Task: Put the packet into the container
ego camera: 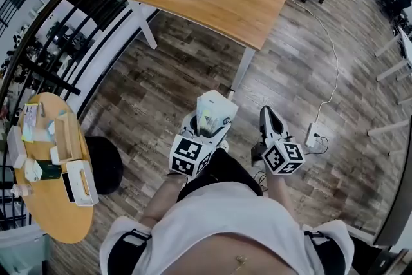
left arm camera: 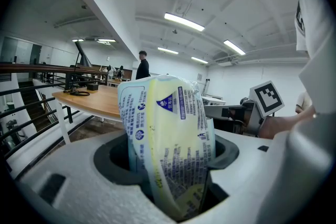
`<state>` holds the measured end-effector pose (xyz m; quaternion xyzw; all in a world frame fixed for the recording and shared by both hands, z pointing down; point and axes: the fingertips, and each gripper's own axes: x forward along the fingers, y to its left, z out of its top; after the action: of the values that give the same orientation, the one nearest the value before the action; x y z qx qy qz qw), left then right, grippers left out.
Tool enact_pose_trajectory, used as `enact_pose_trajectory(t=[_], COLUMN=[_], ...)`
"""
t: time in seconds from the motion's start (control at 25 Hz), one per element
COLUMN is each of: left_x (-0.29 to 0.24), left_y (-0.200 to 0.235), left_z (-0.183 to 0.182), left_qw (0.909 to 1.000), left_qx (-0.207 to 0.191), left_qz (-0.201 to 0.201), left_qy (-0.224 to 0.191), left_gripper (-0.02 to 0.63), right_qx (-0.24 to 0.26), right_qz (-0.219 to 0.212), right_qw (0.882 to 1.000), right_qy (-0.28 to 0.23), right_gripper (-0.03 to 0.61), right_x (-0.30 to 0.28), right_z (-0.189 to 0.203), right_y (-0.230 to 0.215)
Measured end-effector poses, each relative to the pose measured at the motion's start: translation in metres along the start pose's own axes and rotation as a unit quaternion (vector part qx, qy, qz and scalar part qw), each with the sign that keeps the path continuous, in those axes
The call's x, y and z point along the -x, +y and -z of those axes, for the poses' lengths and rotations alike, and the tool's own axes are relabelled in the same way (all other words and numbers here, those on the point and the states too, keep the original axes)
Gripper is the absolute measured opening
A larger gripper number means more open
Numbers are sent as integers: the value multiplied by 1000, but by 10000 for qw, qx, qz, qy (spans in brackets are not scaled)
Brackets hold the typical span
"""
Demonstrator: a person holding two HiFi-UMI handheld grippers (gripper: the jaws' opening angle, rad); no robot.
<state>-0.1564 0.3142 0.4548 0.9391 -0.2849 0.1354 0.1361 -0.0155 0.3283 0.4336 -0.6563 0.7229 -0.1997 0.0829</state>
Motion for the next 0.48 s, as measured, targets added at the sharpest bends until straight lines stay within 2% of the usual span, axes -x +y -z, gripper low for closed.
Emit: enact_pose_trajectory(t=[0.48], left_x=[-71], left_y=[32], left_z=[-28], left_qw=[9999], left_qx=[112], left_qz=[-46], left_qy=[-32], left_gripper=[333], right_qx=[-14], right_qz=[29], right_qw=[10000], right_qy=[54], right_gripper=[11], right_x=[-57], right_z=[-23], right_y=[-51])
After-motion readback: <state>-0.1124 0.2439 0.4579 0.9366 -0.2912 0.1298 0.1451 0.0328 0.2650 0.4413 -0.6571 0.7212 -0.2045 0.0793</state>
